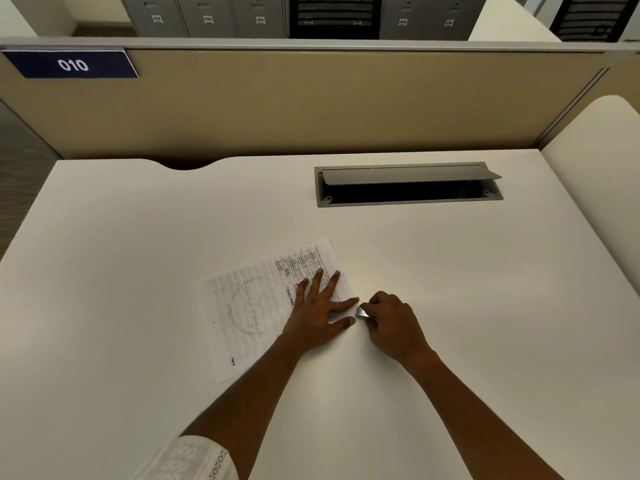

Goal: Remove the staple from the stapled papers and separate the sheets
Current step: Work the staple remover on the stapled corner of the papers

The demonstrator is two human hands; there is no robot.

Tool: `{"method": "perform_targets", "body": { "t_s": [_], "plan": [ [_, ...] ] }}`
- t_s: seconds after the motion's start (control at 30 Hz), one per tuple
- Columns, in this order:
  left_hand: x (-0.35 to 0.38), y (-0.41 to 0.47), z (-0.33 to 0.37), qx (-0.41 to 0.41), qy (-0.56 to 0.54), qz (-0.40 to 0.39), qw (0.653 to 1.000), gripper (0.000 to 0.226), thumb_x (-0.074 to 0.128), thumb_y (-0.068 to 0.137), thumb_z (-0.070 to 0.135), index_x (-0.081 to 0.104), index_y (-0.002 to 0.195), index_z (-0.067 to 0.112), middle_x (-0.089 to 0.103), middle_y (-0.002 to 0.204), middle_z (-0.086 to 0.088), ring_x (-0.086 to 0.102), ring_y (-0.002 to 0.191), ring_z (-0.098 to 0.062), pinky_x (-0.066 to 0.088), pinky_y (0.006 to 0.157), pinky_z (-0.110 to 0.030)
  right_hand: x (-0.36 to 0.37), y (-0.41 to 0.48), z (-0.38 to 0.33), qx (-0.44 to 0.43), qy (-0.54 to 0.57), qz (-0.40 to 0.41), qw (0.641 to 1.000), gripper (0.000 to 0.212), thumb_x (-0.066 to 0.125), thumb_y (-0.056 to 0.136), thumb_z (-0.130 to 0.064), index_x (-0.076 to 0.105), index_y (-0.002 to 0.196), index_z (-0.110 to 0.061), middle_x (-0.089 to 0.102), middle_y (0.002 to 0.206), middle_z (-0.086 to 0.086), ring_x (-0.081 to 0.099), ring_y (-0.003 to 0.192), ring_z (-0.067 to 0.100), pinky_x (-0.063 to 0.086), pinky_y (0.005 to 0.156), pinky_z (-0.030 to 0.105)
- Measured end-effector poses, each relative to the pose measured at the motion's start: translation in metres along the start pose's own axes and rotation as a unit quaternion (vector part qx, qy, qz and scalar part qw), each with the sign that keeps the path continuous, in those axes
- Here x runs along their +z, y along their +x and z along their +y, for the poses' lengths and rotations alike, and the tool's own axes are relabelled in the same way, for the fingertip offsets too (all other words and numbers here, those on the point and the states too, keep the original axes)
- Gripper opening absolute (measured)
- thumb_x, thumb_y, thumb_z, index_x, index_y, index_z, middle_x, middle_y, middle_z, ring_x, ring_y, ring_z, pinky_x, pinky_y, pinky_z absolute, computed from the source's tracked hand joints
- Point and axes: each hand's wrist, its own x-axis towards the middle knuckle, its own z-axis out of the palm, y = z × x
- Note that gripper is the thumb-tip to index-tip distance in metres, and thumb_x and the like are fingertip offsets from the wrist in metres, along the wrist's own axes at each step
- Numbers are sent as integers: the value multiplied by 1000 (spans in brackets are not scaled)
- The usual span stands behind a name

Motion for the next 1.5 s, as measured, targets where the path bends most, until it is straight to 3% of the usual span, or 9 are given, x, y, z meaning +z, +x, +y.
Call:
{"method": "perform_targets", "body": {
  "t_s": [0.1,0.23,0.47,0.63,0.8,0.93,1.17,1.33,1.5],
  "plan": [
    [0,0,0,2,3,1,1000,54,34,94,68,43,145,53,-2,172,0,-14,157,-31,-7,124,-55,-1,0,-1,3,-7,-2,1000,18,65,87,-13,76,93,-25,64,88,0,61,81,26,34,63,30],
    [-1,1,0,2,8,-7,1000,48,43,98,64,43,145,54,-3,172,0,-15,157,-31,-8,124,-55,0,-1,-6,13,-23,0,1000,18,67,85,-10,77,93,-23,64,86,0,61,77,26,36,61,30],
    [0,1,0,1,9,-8,1000,48,44,97,65,45,144,53,-1,172,0,-14,157,-32,-7,124,-56,-6,-1,-31,26,-92,-25,995,16,67,77,-5,73,77,-19,60,80,0,60,60,21,38,62,34],
    [-3,1,1,1,15,-9,1000,48,41,96,66,46,142,54,-1,172,-2,-12,157,-34,-8,123,-55,-5,5,-21,34,-59,-38,997,22,55,87,-10,72,97,-20,61,98,0,63,86,25,30,69,31],
    [-3,2,-1,2,6,-20,1000,45,44,99,64,44,143,55,-6,172,0,-17,156,-31,-11,124,-54,-2,5,-6,3,-23,-17,1000,22,68,79,-8,76,89,-25,61,84,-4,63,75,23,32,63,29],
    [-4,2,0,2,5,-24,1000,45,44,98,64,43,143,56,-7,171,0,-18,156,-31,-9,125,-55,0,3,1,-25,21,20,999,31,74,77,-4,77,95,-29,64,85,-6,63,77,18,31,67,29],
    [-6,2,1,-1,-4,-22,1000,45,43,97,65,44,142,57,-6,172,1,-17,156,-31,-8,125,-55,3,-4,4,-61,31,46,997,35,77,76,-3,76,102,-27,66,94,-7,64,86,18,43,74,34],
    [-4,2,0,-2,-1,-21,1000,46,44,98,63,44,143,55,-6,172,1,-17,156,-29,-8,125,-55,-2,-2,9,1,26,31,999,23,71,84,-9,77,100,-25,67,92,-3,65,83,22,43,68,32],
    [-1,1,0,-7,-9,-7,1000,52,46,97,63,40,148,52,-4,171,3,-15,157,-27,-8,125,-54,-4,2,6,-17,9,-7,1000,21,65,89,-13,76,100,-26,67,93,-2,60,89,25,47,67,35]
  ]
}}
